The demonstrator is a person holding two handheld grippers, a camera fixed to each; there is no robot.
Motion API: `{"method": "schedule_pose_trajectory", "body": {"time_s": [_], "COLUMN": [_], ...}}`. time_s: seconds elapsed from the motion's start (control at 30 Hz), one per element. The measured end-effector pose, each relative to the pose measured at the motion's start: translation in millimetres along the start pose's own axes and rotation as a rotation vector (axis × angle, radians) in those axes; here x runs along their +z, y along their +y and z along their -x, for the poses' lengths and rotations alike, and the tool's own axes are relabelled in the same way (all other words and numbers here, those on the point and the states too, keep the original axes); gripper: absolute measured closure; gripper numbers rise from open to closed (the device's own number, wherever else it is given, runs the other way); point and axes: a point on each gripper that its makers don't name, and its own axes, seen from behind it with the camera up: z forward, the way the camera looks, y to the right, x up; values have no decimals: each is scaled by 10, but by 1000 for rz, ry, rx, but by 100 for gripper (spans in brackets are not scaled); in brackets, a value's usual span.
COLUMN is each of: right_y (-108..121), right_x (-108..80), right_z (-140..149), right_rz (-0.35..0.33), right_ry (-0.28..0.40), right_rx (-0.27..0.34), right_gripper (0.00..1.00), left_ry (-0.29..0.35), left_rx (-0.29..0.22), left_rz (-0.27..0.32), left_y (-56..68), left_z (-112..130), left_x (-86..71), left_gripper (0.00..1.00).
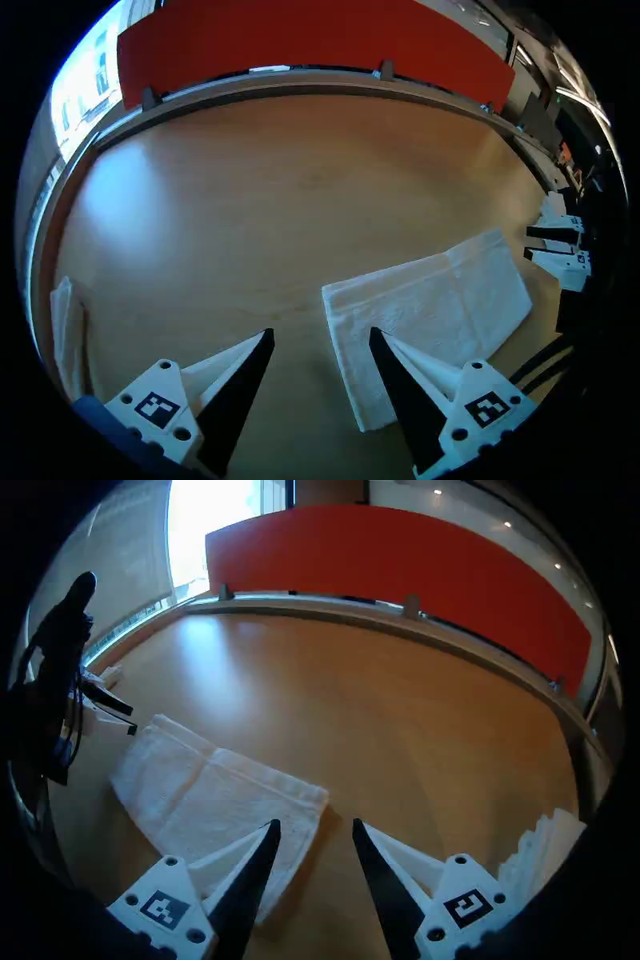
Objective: Fold towel
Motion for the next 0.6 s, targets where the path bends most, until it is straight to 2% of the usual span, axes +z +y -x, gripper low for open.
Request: {"method": "schedule_pose_trajectory", "body": {"time_s": [0.07,0.13,0.6], "right_y": [-1,-13,-93], "right_x": [-13,-28,-145], "right_z": [1,-6,-16], "right_rz": [-2,-5,-11], "right_ry": [0,3,20], "right_rx": [-2,-3,-15], "right_gripper": [20,17,15], "left_ry": [1,3,26], "left_rx": [-2,-2,-1], "left_rz": [3,4,1], "left_y": [12,18,48], "left_z": [0,0,24], "left_x": [-12,-27,-183], "left_gripper": [8,7,7]}}
